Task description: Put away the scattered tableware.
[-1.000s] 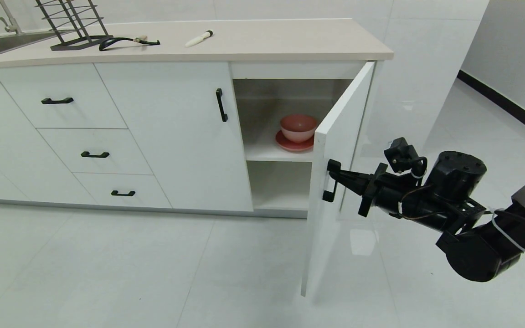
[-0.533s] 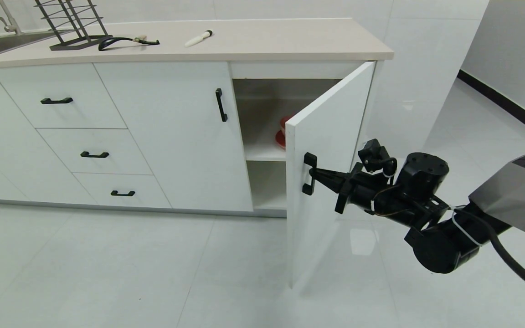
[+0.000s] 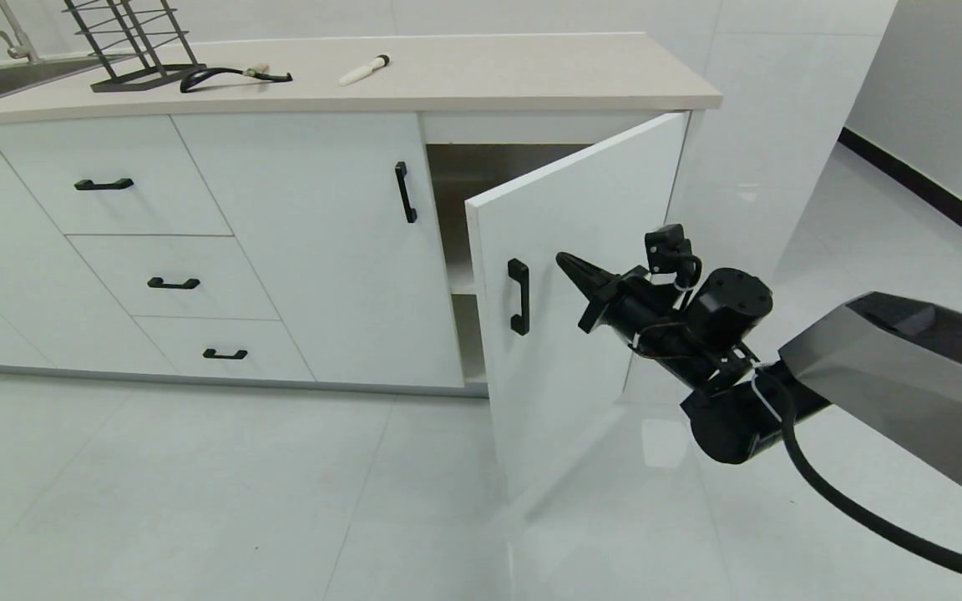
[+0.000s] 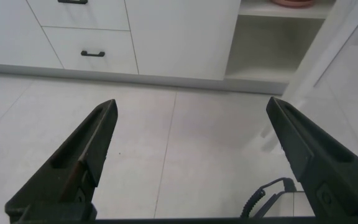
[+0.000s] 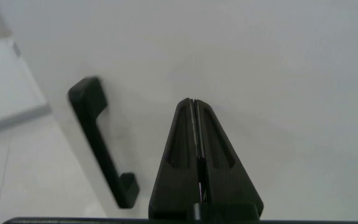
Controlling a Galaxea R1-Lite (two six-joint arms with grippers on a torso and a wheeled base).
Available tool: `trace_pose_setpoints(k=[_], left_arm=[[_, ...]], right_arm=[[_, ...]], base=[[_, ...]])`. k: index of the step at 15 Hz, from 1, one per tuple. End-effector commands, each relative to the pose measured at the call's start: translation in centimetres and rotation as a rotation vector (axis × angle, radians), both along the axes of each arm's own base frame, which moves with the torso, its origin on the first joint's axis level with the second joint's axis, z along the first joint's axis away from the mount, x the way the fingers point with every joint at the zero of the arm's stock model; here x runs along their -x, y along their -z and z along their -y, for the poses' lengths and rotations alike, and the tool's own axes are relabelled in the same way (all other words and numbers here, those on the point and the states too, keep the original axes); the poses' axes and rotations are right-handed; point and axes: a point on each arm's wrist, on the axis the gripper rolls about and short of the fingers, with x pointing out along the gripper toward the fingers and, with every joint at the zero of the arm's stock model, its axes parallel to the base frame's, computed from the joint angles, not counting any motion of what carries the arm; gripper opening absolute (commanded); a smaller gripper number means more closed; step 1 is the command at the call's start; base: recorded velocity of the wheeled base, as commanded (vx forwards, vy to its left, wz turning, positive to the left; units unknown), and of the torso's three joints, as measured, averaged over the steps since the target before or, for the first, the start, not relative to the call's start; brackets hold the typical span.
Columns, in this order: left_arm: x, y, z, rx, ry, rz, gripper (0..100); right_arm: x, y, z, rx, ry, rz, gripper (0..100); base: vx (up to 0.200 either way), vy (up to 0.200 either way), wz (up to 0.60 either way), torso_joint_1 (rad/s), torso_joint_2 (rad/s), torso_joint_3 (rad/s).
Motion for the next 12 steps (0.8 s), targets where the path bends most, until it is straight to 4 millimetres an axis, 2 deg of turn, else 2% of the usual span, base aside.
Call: trace_pose_setpoints(k=[1,3,4,6,7,9,12], left_arm=[[0.0,0.0,0.0,0.001,-0.001,0.001,100],[0.0,0.0,0.0,0.001,-0.001,0.001,100],[0.0,0.0,0.0,0.001,-0.001,0.001,100],[0.0,0.0,0.0,0.002,-0.001,-0.001,100],[0.0,0.0,0.0,0.002,-0.001,0.001,100],[0.0,0.0,0.0,0.004,-0.001,0.001,100],[0.0,0.0,0.0,-0.005,-0.001,-0.001,100]], right_arm=[[-0.8,2.1,-0.3,-0.018,0.005,-0.035,0],[-0.9,1.9,0.4,-0.023,0.016,-0.044,0],[-0.6,1.2,0.7,-0.026,0.02,-0.035,0],[1.1,-0.3,1.5,-0.017,0.022,-0.038,0],[2.5,-0.9,2.2,-0.003,0.023,-0.055,0],[6.8,-2.0,4.4,0.058,0.022,-0.092,0],[13.0,-4.2,8.6,0.101,0.029,-0.084,0]], base=[[0.0,0.0,0.0,0.0,0.0,0.0],[0.0,0.0,0.0,0.0,0.0,0.0],[0.0,0.0,0.0,0.0,0.0,0.0],[0.0,0.0,0.0,0.0,0.0,0.0],[0.0,0.0,0.0,0.0,0.0,0.0],[0.0,0.0,0.0,0.0,0.0,0.0],[0.0,0.0,0.0,0.0,0.0,0.0]])
